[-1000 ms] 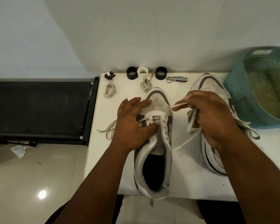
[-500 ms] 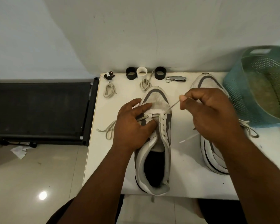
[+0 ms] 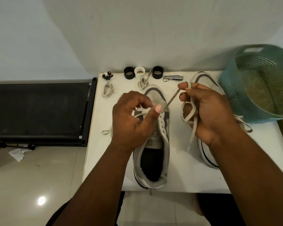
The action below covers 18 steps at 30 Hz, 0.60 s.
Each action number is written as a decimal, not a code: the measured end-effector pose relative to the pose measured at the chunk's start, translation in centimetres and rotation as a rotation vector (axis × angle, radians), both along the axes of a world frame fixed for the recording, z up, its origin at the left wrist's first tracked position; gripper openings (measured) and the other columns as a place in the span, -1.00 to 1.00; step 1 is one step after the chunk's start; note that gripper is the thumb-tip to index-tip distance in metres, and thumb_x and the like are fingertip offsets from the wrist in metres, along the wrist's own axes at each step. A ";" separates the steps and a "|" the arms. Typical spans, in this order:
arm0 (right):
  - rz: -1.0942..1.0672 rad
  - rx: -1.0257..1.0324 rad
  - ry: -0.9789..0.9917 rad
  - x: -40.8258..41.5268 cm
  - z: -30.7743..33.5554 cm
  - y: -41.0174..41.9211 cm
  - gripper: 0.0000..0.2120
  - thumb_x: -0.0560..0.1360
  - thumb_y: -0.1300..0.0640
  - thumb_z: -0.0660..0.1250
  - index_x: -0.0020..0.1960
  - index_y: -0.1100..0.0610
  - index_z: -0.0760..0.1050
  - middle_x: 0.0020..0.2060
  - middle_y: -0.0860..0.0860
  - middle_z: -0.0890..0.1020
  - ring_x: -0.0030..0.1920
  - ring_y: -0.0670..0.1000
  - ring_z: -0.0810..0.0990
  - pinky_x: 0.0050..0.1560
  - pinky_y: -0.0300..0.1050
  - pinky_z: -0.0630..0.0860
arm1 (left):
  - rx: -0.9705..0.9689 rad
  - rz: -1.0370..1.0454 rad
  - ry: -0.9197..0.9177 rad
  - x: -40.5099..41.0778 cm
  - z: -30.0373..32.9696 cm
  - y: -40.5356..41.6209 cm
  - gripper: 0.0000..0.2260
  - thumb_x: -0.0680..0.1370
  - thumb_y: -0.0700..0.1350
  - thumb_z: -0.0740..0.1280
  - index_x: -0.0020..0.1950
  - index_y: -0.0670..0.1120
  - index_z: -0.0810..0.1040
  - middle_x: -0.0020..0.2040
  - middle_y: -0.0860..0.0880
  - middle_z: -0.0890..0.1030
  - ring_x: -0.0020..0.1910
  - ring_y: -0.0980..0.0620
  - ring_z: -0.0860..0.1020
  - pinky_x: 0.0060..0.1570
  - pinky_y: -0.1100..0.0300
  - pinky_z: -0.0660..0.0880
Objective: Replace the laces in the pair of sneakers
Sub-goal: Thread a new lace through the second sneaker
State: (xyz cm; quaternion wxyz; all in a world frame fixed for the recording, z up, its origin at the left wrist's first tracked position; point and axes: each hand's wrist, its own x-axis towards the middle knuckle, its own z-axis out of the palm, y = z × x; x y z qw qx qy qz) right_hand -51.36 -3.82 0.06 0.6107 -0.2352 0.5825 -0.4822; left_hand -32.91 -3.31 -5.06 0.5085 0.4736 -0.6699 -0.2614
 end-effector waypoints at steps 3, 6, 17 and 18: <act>-0.131 0.051 -0.276 0.7 0.0 0.3 -0.78 0.62 0.19 0.20 0.04 0.12 0.63 -0.34 -0.01 0.51 -0.44 -0.10 0.29 -0.48 -0.26 0.27 | 0.158 -0.294 -0.113 -1.7 2.5 0.9 -0.64 0.42 0.25 0.47 -0.18 -0.05 0.65 -0.25 0.12 0.62 -0.23 0.10 0.57 -0.20 0.15 0.47; -0.203 0.068 -0.450 1.0 0.1 0.5 -0.79 0.64 0.18 0.19 0.08 0.15 0.61 -0.33 -0.01 0.52 -0.44 -0.12 0.30 -0.47 -0.27 0.30 | 0.281 -0.315 -0.486 -2.7 2.4 1.9 -0.48 0.24 0.51 0.44 -0.04 0.15 0.71 -0.18 0.27 0.61 -0.09 0.21 0.55 -0.09 0.18 0.50; 0.453 -0.072 1.169 -1.4 -2.2 1.2 -0.56 0.54 -0.13 0.35 0.28 0.14 0.56 0.18 0.14 0.62 0.23 0.21 0.57 0.25 0.08 0.47 | 0.353 -0.253 -0.392 0.2 3.5 0.9 -0.70 0.68 0.17 0.23 -0.19 0.11 0.55 -0.32 0.04 0.59 -0.30 0.10 0.56 -0.26 0.09 0.51; 0.455 -0.175 1.363 -1.3 -1.9 1.7 -0.52 0.57 -0.11 0.33 0.35 0.19 0.50 0.27 0.16 0.57 0.30 0.20 0.52 0.31 0.04 0.41 | 0.347 -0.252 -0.466 0.1 3.5 1.0 -0.69 0.67 0.15 0.26 -0.23 0.11 0.51 -0.35 0.04 0.56 -0.33 0.10 0.52 -0.28 0.09 0.47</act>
